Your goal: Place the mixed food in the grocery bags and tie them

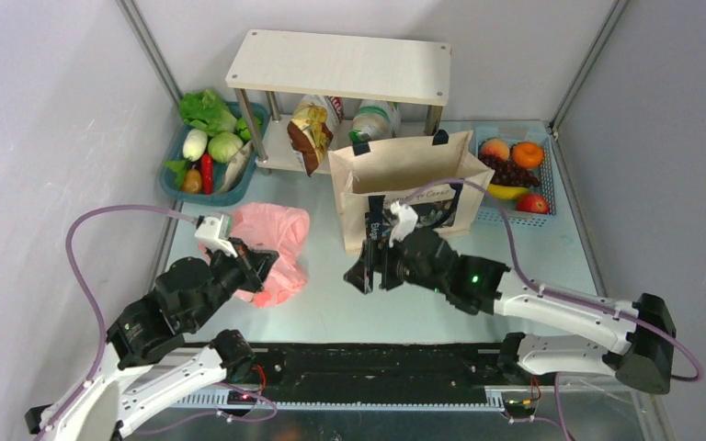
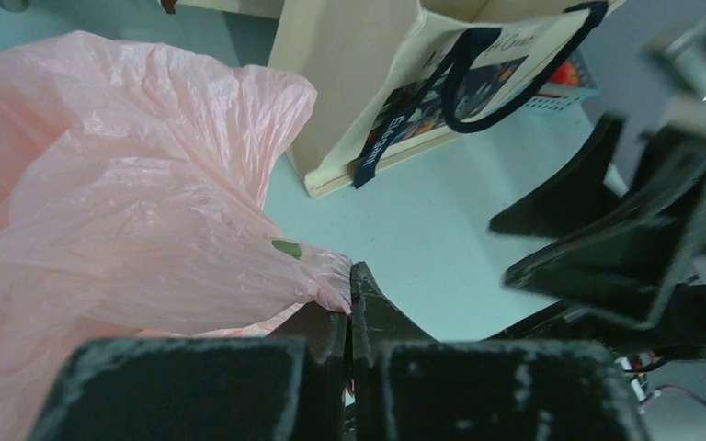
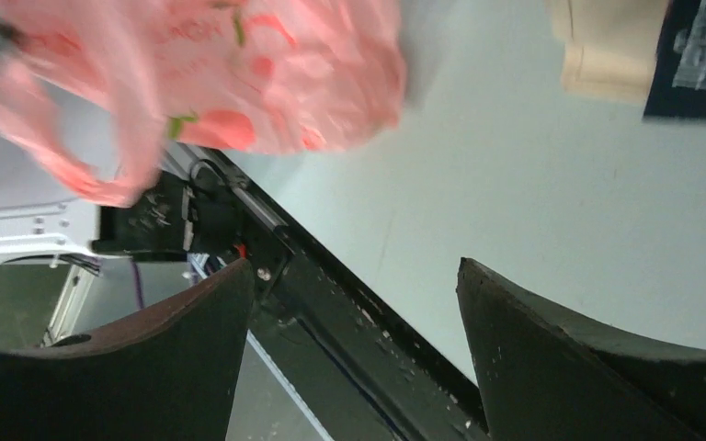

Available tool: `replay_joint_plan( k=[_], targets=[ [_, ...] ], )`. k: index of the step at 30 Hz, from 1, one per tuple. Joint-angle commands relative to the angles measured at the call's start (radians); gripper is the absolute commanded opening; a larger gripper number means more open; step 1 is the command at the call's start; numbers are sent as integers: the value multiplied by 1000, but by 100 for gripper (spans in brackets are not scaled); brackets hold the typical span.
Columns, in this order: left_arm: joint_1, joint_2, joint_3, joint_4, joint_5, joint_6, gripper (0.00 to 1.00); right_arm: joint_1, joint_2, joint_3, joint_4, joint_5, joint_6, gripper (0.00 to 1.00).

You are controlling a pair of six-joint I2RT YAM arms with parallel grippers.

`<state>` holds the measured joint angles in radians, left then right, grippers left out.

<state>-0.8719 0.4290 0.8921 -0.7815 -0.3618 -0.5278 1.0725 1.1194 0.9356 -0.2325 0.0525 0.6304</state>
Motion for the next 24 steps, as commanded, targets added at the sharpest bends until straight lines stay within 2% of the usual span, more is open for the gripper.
replay_joint_plan(
  k=[1, 3, 11, 14, 19, 24],
  targets=[
    [6, -52, 2, 69, -12, -57, 0, 108, -23, -148, 277, 248, 229, 85],
    [7, -71, -17, 83, -5, -74, 0, 150, 34, -219, 393, 268, 293, 85],
    [6, -123, -51, 128, 53, -158, 0, 216, 372, -227, 756, 280, 503, 89],
    [6, -133, -49, 135, 77, -175, 0, 216, 486, -223, 912, 268, 518, 89],
    [6, -147, -41, 143, 92, -202, 0, 193, 600, -145, 935, 205, 468, 90],
    [6, -143, -31, 150, 94, -225, 0, 176, 671, -25, 808, 168, 400, 90]
  ],
)
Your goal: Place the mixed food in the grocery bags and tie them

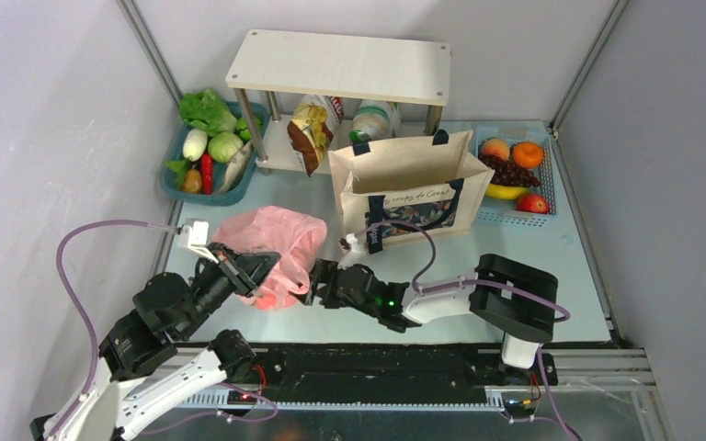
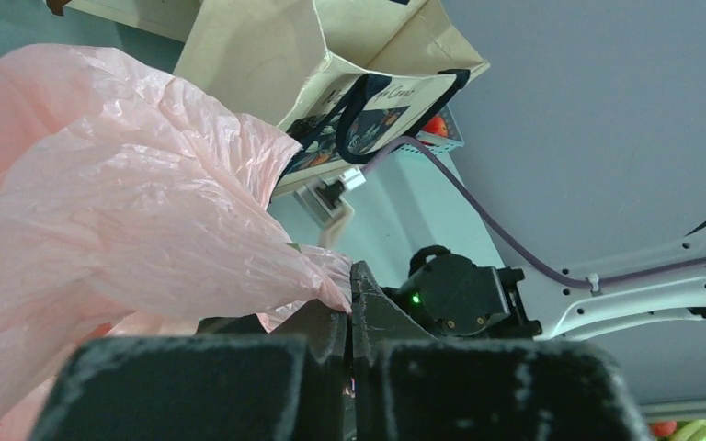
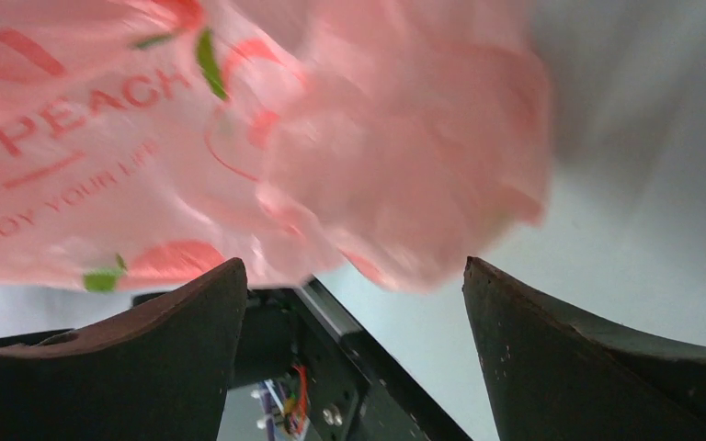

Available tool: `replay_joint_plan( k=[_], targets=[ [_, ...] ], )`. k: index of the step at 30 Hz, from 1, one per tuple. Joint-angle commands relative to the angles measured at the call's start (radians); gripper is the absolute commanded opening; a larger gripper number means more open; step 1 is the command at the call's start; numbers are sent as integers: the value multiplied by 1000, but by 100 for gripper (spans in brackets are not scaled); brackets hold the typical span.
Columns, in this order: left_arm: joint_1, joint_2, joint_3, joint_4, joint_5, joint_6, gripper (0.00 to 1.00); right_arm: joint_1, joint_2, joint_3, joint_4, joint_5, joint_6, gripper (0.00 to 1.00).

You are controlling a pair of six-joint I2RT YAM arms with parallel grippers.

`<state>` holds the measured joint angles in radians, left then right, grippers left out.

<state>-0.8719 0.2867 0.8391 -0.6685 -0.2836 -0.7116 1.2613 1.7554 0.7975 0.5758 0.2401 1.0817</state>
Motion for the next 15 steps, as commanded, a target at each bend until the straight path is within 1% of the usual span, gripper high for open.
replay_joint_plan(
  k=[1, 3, 5, 6, 7, 8, 9, 10, 11, 12, 14, 15],
  targets=[
    [6, 2, 24, 37, 15, -51, 0, -18, 54, 119, -4, -26, -51, 89],
    [6, 1, 33, 40, 15, -71, 0, -22, 75, 124, 7, -42, -47, 81],
    [7, -7, 46, 44, 11, -92, 0, -25, 83, 124, -2, -47, -39, 71],
    [7, -11, 57, 44, 7, -100, 0, -27, 81, 124, -31, -44, -35, 58],
    [6, -20, 61, 45, -6, -101, 0, -28, 70, 124, -49, -33, -35, 51],
    [6, -25, 70, 46, -16, -94, 0, -28, 61, 124, -99, -11, -43, 33],
    [6, -35, 73, 45, -42, -91, 0, -28, 39, 124, -131, 6, -48, 17],
    [6, -43, 75, 45, -57, -86, 0, -28, 11, 124, -194, 40, -59, 10],
    [6, -61, 73, 45, -89, -85, 0, -28, -2, 124, -268, 56, -62, 1],
    [6, -70, 71, 45, -105, -86, 0, -27, -31, 124, -308, 95, -67, 0],
    [6, -105, 65, 44, -192, -85, 0, -23, -72, 124, -427, 161, -59, 0],
    [6, -134, 58, 43, -218, -83, 0, -22, -85, 124, -510, 185, -42, 0]
  ],
)
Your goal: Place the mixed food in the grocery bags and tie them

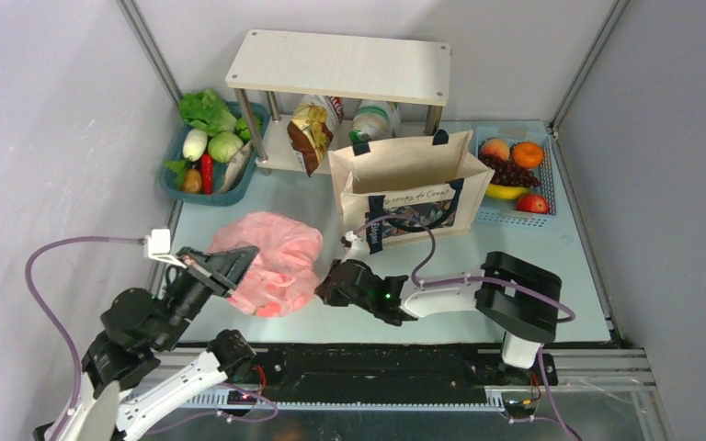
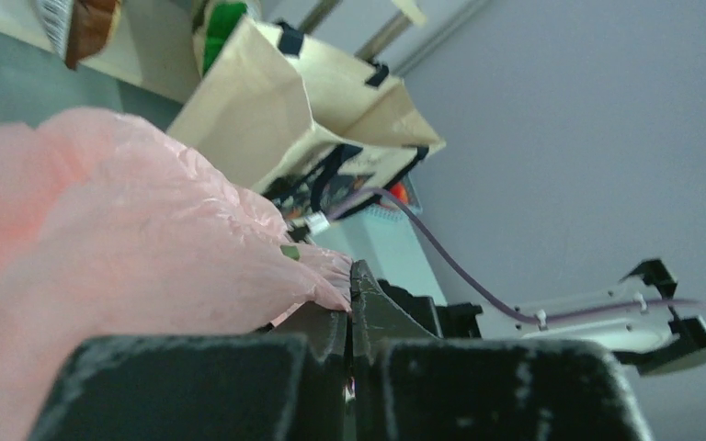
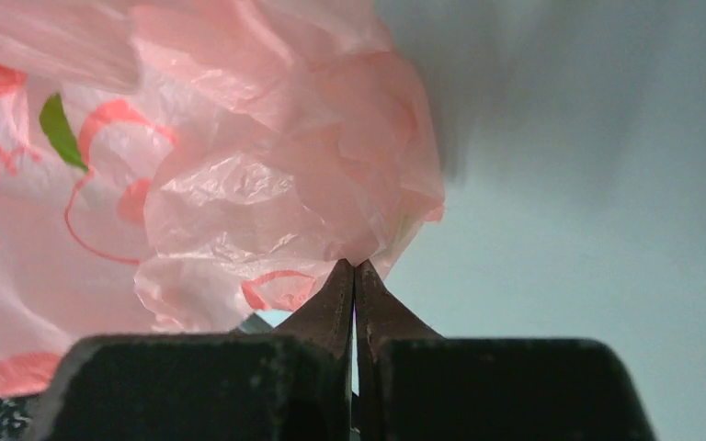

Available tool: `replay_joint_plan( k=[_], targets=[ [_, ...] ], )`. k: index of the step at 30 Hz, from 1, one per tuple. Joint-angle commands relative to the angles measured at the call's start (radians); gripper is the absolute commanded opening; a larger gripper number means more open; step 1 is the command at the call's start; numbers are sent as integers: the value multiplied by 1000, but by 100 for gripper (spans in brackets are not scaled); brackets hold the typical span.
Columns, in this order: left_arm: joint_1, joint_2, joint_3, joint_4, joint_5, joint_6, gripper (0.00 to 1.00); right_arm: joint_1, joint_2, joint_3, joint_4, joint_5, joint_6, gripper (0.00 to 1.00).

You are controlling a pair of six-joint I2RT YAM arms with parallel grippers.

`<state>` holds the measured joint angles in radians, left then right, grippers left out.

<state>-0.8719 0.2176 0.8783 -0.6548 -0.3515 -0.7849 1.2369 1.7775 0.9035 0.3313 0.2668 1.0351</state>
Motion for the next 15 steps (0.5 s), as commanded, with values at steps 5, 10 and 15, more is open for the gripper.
replay_joint_plan(
  k=[5, 10, 15],
  targets=[
    [6, -145, -29, 26, -347, 21, 0, 22, -184, 14, -493, 312, 46, 0],
    [7, -153, -76, 8, -402, 13, 0, 34, -238, 14, -723, 423, 96, 0],
    [5, -136, -99, -10, -479, 33, 0, 18, -355, -34, -794, 454, 28, 0]
  ],
)
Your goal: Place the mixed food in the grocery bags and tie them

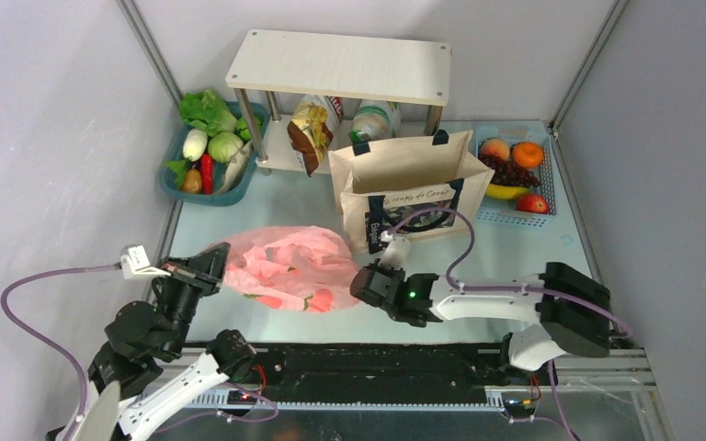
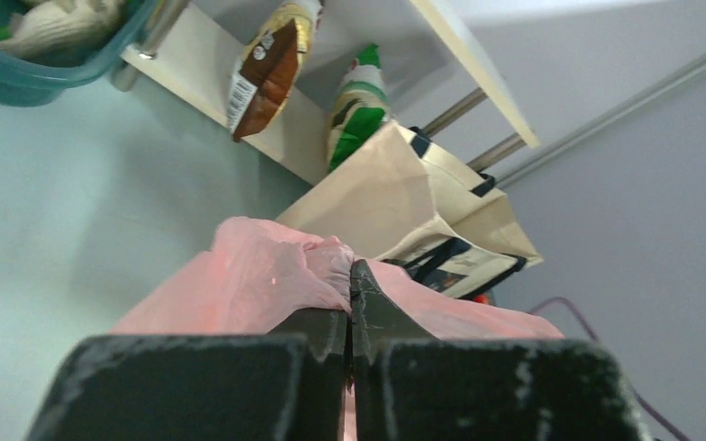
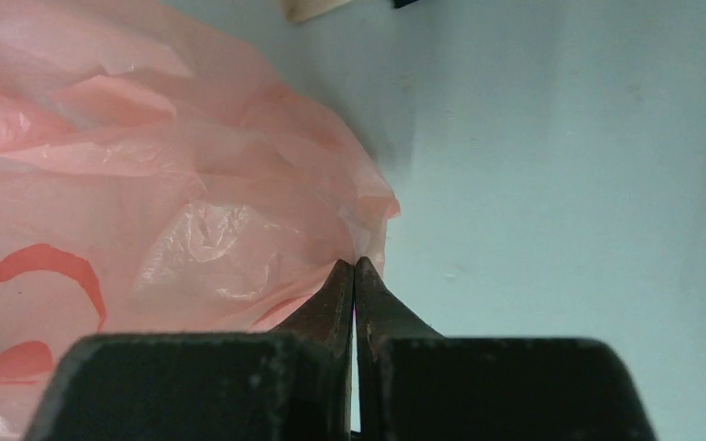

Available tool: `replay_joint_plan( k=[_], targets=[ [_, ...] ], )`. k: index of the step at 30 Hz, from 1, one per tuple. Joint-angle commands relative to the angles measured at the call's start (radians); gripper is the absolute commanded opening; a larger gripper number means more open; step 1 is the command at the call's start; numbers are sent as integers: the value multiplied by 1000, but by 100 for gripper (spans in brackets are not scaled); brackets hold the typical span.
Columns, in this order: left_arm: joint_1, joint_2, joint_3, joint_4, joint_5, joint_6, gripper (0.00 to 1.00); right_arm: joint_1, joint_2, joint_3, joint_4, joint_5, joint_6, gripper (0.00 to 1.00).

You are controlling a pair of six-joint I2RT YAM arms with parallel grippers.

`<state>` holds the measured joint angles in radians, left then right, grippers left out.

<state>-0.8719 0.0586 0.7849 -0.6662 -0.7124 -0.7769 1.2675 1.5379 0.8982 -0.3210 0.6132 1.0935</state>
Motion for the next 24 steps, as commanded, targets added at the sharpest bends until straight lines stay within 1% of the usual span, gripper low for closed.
replay_joint_plan(
  k=[1, 2, 4, 6, 7, 8, 9, 10, 11, 12, 14, 18, 22, 24],
  targets=[
    [6, 25, -12, -1, -130, 34, 1, -22, -164, -58, -126, 88, -75, 0],
    [6, 26, -16, -2, -150, 40, 2, -27, -189, -75, -97, 72, -102, 0],
    [6, 34, -29, -4, -164, 59, 6, -43, -263, -117, -71, 28, -209, 0],
    [7, 56, -40, -5, -141, 83, 14, -57, -322, -144, -60, -25, -288, 0],
    [7, 66, -41, -5, -108, 95, 27, -63, -345, -148, -63, -46, -306, 0],
    [7, 90, -41, -5, -91, 100, 33, -65, -353, -149, -71, -55, -339, 0],
    [7, 113, -36, -4, -45, 113, 45, -68, -365, -149, -74, -73, -351, 0],
    [6, 126, -24, -5, -25, 122, 51, -72, -369, -150, -85, -78, -363, 0],
    [6, 153, -16, -5, 20, 147, 60, -75, -373, -149, -92, -91, -365, 0],
    [6, 165, 4, -6, 41, 165, 63, -80, -375, -149, -98, -101, -374, 0],
    [6, 193, 36, -7, 95, 237, 75, -87, -377, -148, -99, -137, -385, 0],
    [6, 231, 107, -26, 211, 339, 86, -101, -392, -144, -105, -204, -386, 0],
    [6, 249, 158, -74, 220, 366, 95, -126, -424, -130, -151, -222, -366, 0],
    [6, 248, 165, -85, 230, 367, 97, -150, -453, -125, -187, -224, -348, 0]
  ],
)
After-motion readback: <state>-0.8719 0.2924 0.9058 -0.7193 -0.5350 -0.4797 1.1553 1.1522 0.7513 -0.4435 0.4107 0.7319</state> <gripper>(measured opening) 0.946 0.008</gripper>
